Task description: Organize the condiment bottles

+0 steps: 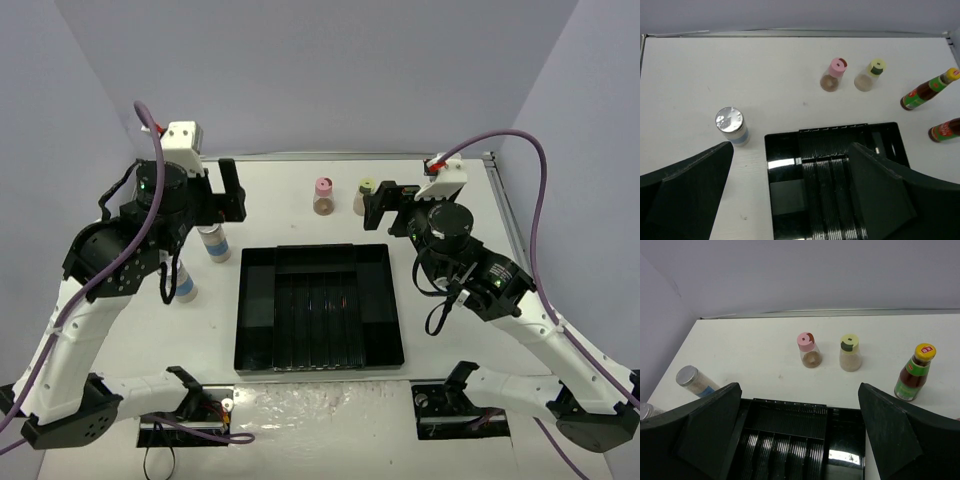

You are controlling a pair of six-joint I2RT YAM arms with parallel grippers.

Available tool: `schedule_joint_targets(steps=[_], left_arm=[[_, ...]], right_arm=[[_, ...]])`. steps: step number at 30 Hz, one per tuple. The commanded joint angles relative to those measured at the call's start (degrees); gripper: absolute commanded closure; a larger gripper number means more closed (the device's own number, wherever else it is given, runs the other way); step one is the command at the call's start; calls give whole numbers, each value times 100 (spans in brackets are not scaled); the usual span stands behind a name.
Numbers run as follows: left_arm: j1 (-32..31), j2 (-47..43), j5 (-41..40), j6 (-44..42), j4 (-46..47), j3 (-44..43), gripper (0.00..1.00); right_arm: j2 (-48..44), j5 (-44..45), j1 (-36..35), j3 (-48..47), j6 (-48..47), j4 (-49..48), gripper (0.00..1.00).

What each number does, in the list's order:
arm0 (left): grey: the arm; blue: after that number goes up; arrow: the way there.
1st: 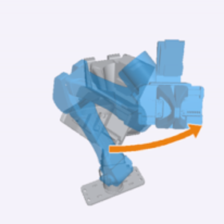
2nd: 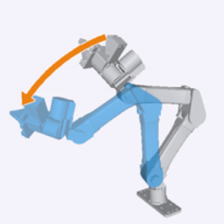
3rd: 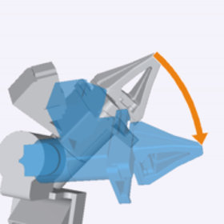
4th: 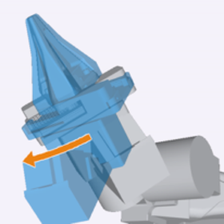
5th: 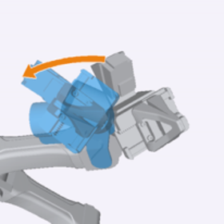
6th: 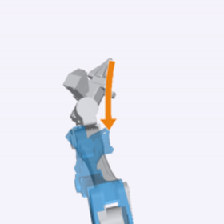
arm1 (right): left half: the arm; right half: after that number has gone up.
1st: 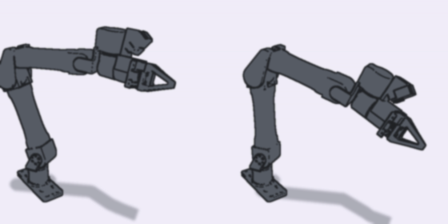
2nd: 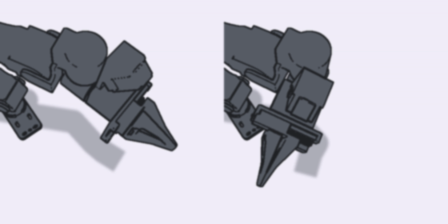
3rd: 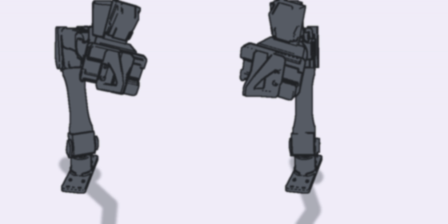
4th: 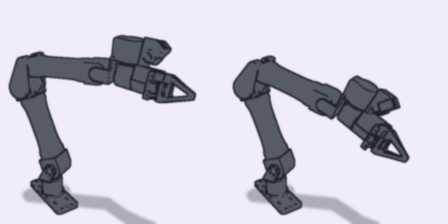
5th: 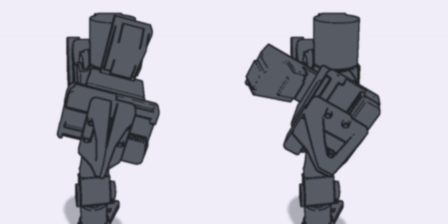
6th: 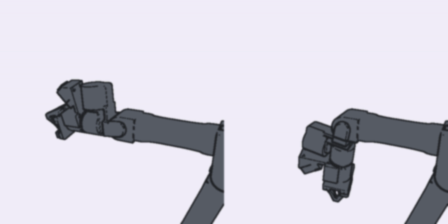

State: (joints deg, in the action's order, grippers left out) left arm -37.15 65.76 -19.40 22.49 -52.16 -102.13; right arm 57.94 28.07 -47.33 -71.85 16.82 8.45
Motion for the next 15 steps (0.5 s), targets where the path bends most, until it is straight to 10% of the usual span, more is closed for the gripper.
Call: schedule_joint_targets(steps=[1,15], left_arm=[[23,487,6,920,-493,-1583,3],[14,91,41,1908,-322,-1406,3]], right_arm=[[147,59,-22,-295,189,-177,0],[149,332,-13,-410,330,242,0]])
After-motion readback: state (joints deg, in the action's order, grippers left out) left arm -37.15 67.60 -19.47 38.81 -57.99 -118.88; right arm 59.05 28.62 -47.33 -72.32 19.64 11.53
